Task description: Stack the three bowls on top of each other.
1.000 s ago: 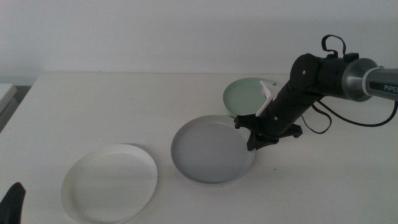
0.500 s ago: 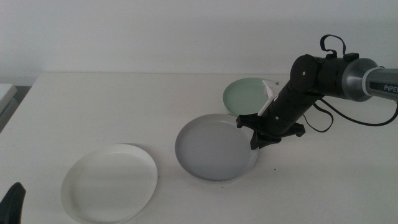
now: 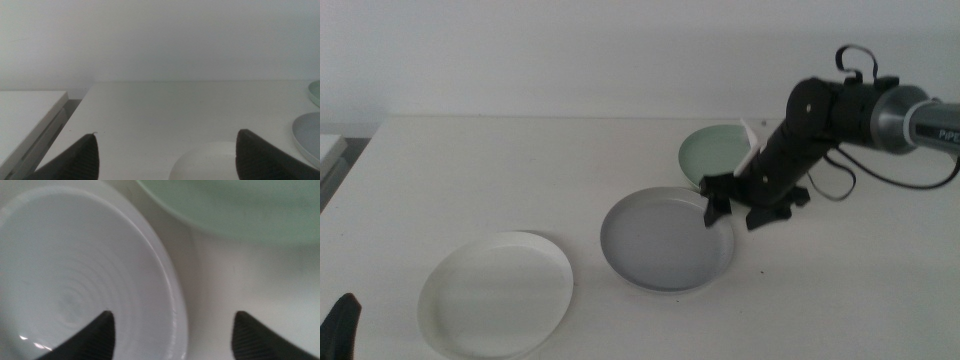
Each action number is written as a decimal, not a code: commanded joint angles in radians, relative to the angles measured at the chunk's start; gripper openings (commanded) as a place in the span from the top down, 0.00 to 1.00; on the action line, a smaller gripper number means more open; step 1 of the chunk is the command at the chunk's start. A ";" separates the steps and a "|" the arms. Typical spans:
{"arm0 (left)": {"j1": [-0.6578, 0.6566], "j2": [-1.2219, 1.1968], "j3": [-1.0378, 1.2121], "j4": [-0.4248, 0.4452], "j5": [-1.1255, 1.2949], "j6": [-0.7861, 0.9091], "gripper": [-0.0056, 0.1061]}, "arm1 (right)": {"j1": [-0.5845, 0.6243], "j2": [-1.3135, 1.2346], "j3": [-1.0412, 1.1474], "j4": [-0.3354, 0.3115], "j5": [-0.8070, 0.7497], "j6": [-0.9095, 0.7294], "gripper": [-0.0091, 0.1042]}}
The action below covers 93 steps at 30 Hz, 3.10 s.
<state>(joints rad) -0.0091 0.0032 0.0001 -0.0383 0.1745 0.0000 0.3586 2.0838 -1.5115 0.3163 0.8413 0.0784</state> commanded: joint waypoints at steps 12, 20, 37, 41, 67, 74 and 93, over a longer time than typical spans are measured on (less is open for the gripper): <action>-0.007 -0.003 0.000 -0.002 -0.014 0.000 0.11 | -0.166 0.100 -0.498 -0.266 0.180 0.149 0.35; -0.007 -0.003 0.000 -0.002 -0.014 0.000 0.11 | -0.214 0.322 -0.742 -0.276 0.220 0.132 0.37; -0.007 -0.003 0.000 -0.002 -0.014 0.000 0.11 | -0.214 0.448 -0.761 -0.282 0.217 0.135 0.64; -0.007 -0.003 0.000 -0.002 -0.014 0.000 0.11 | -0.214 0.448 -0.761 -0.284 0.197 0.135 0.75; -0.007 -0.003 0.000 -0.002 -0.014 0.000 0.11 | -0.020 -0.320 0.013 -0.153 -0.163 0.016 0.94; -0.007 -0.003 0.000 -0.002 -0.014 0.000 0.11 | 0.012 -0.352 0.247 -0.098 -0.306 0.097 0.94; -0.007 -0.003 0.000 -0.002 -0.014 0.000 0.11 | 0.030 -0.208 0.283 -0.044 -0.364 0.080 0.94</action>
<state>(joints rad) -0.0091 0.0032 0.0001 -0.0383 0.1745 0.0000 0.3866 1.8714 -1.2324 0.2644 0.4929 0.1681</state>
